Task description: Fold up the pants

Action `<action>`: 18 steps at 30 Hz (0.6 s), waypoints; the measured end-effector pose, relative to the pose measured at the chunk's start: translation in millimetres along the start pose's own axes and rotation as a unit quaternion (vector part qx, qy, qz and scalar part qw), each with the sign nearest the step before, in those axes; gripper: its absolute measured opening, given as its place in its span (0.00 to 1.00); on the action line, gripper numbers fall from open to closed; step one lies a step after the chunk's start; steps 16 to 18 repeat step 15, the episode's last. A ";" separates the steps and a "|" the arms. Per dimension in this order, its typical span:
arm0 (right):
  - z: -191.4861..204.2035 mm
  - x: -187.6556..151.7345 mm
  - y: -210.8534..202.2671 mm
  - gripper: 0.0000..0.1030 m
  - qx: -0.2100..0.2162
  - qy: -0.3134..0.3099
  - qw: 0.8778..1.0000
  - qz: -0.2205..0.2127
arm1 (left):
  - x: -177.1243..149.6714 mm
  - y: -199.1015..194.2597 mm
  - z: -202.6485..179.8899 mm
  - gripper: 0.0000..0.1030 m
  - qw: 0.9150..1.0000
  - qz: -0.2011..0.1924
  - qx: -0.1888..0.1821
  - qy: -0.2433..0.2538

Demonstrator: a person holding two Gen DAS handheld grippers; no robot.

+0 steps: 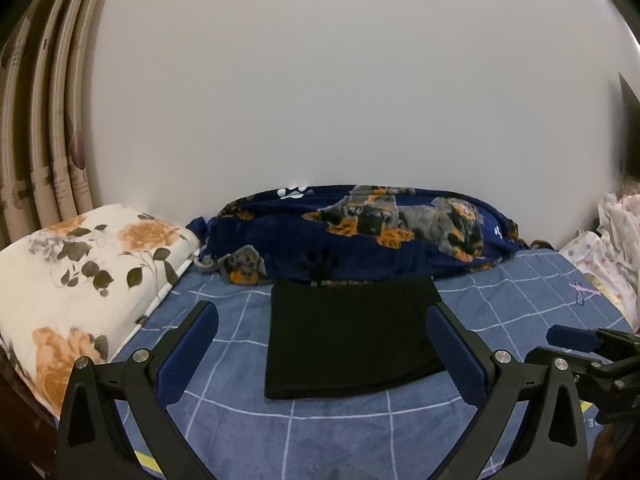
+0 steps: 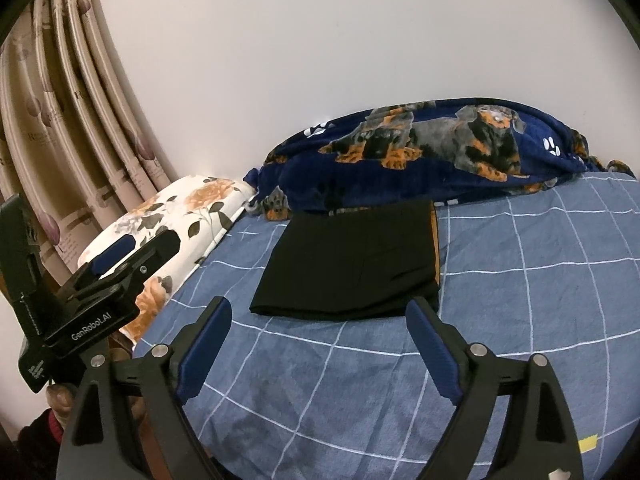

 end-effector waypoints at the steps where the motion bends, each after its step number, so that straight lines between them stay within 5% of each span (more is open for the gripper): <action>1: 0.1 0.0 0.1 0.85 0.000 -0.001 1.000 0.000 | -0.4 0.2 -0.5 1.00 1.000 0.001 -0.003 0.001; 18: 0.8 -4.3 3.7 0.87 0.003 -0.001 1.000 0.008 | -0.6 2.1 0.2 1.00 1.000 -0.010 0.004 0.003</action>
Point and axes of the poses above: each gripper's, at about its wrist camera, not at the fingertips, and y roughly the way its jaws point, z to its left, x to its top, the point moved 10 cm from there along y, roughly the way its jaws point, and after that the axes turned 13 degrees about -z, right-handed, at the moved point
